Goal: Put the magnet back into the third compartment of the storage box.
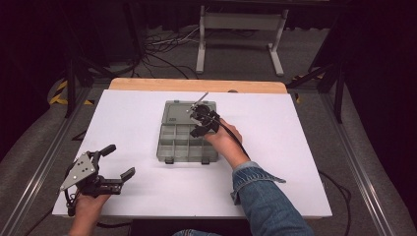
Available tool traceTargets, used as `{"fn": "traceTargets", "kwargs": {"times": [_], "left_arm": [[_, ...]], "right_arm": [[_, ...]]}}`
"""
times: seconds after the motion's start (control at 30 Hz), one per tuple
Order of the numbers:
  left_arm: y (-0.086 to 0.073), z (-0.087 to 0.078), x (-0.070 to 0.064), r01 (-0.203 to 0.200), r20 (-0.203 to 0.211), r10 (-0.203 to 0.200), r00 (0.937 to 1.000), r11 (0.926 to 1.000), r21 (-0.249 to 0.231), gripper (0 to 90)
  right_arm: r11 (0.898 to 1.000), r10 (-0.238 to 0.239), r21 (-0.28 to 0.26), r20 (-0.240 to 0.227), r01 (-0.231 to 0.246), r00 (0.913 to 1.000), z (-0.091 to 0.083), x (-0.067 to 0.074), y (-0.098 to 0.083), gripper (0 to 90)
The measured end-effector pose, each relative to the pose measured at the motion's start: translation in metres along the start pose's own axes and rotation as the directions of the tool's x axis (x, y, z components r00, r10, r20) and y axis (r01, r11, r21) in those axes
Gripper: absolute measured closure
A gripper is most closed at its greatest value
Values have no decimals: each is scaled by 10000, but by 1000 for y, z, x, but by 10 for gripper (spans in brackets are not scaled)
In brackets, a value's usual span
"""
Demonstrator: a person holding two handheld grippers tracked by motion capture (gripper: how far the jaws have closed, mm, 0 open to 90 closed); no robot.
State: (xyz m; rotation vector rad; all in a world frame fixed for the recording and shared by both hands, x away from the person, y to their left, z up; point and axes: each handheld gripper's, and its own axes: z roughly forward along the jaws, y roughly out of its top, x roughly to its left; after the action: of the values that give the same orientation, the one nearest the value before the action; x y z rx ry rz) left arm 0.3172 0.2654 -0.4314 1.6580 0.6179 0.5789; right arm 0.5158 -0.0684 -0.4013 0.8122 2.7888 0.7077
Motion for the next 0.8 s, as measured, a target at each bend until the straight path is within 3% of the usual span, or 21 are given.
{"fn": "traceTargets", "kwargs": {"times": [0.8], "left_arm": [[0,0,0,0,21,0,10000,10000,34,23]], "right_arm": [[9995,-81,306,-41,82,10000,6,1,0,597]]}}
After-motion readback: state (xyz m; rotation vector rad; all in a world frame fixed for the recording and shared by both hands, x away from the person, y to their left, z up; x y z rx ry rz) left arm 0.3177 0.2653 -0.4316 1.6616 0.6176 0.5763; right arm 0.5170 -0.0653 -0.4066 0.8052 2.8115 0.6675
